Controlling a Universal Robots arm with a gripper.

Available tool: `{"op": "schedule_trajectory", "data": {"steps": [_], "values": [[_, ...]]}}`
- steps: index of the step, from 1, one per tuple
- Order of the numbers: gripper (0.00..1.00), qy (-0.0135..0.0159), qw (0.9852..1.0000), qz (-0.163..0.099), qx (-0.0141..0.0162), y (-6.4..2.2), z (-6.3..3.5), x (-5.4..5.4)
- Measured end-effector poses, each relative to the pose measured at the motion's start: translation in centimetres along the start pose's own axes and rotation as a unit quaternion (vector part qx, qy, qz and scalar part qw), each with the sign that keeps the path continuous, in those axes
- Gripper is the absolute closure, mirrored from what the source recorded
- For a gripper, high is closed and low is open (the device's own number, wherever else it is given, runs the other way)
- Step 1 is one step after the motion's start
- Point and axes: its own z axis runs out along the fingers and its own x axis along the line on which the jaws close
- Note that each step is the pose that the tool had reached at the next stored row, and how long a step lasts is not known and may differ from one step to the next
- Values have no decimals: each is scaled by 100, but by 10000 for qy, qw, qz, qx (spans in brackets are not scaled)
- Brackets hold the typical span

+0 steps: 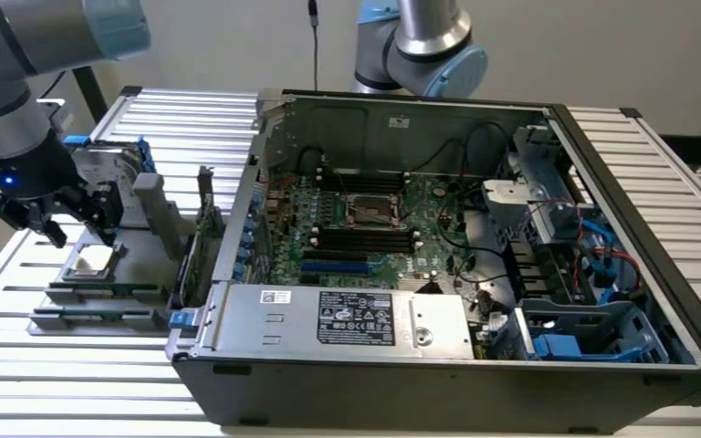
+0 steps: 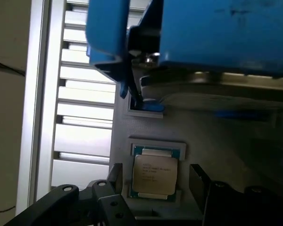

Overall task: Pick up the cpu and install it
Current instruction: 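Pick up the cpu and move it towards the insertion slot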

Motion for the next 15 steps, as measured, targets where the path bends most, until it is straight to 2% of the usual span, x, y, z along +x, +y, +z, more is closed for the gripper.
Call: {"op": "schedule_trajectory", "data": {"steps": [5,11,15], "values": [[33,2,10000,53,2,-21,77,1],[33,17,9998,186,4,-24,96,-8],[33,28,9998,219,29,-25,107,-14]]}}
